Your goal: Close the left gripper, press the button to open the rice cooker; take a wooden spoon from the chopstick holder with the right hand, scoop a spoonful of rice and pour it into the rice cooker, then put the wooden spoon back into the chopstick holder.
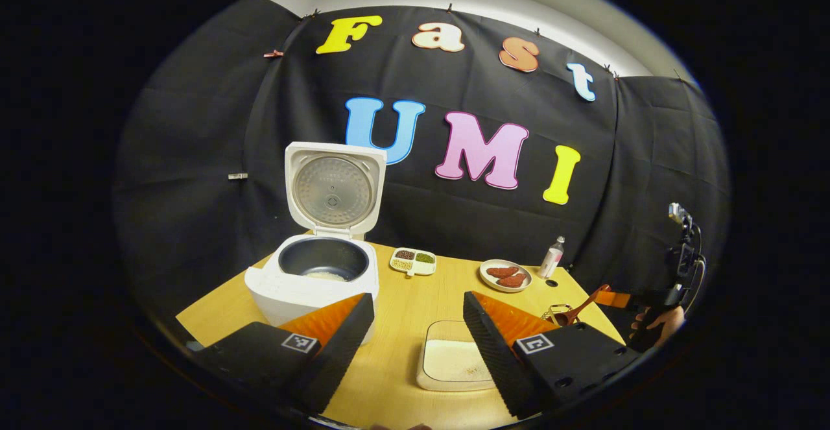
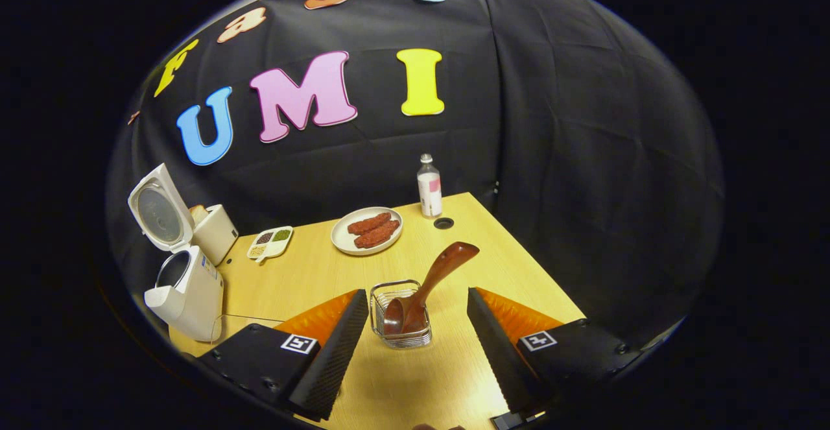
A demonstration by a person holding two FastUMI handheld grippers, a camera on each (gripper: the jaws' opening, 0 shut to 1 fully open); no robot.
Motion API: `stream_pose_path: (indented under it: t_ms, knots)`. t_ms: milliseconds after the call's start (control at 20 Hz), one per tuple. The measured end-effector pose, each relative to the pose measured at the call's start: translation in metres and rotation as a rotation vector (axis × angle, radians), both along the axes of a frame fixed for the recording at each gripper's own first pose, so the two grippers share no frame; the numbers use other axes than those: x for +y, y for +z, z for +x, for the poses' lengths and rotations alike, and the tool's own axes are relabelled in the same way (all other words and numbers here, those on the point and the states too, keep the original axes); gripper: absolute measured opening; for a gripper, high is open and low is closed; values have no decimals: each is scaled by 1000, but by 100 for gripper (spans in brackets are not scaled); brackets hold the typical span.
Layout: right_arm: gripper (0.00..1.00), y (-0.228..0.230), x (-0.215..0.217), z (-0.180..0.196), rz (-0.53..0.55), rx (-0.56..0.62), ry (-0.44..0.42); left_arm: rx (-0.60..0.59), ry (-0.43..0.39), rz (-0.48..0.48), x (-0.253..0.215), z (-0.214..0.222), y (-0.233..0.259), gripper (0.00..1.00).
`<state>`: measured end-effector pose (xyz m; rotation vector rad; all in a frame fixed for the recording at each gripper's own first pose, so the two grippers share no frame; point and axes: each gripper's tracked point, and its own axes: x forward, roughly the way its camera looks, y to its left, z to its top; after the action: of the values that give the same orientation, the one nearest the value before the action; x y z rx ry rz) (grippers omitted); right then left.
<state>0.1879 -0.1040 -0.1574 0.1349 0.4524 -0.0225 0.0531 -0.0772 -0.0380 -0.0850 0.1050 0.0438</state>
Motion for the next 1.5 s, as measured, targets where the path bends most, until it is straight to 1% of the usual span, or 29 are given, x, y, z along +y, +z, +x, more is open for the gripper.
stream_pose_path:
  t_ms: [150,250,450,550,650,800,850,900,950,1000,1050,1150,1200,1250,1350,1400,1450,1500]
  knots:
    - [98,-18,-11,23,33,38,0,26,45,39,-1,6,-8,95]
    - [99,-30,-11,35,83,77,10,40,63,44,-7,10,-11,95]
    - [99,-55,-11,64,185,139,-1,70,103,58,-16,18,-18,95]
    - [99,-64,-6,71,229,169,0,81,104,61,-24,20,-21,95]
    - [99,-65,-1,81,257,172,8,88,93,73,-32,22,-23,95]
    - [95,-67,3,89,287,165,13,113,91,102,-37,23,-28,95]
    - [93,-70,4,92,291,170,10,115,91,103,-38,23,-27,95]
    - [81,-71,5,97,297,168,11,113,94,102,-39,24,-25,95]
    - [77,-69,7,102,302,159,15,110,97,99,-39,25,-26,95]
    - [65,-67,5,105,297,145,7,109,93,95,-41,25,-26,95]
    - [58,-65,6,106,299,139,9,116,88,92,-44,25,-29,95]
    - [57,-67,6,107,291,143,4,133,81,93,-46,25,-34,95]
    - [46,-69,5,108,274,137,5,136,78,86,-48,25,-33,95]
    - [30,-67,4,107,261,134,11,134,72,74,-51,24,-31,95]
    - [25,-65,8,105,248,127,36,115,55,56,-57,22,-25,95]
    - [23,-59,11,97,246,128,44,110,45,54,-59,20,-24,95]
    - [17,-57,12,96,236,121,48,108,39,58,-60,19,-24,95]
    - [20,-56,12,97,220,118,45,105,34,63,-58,16,-23,95]
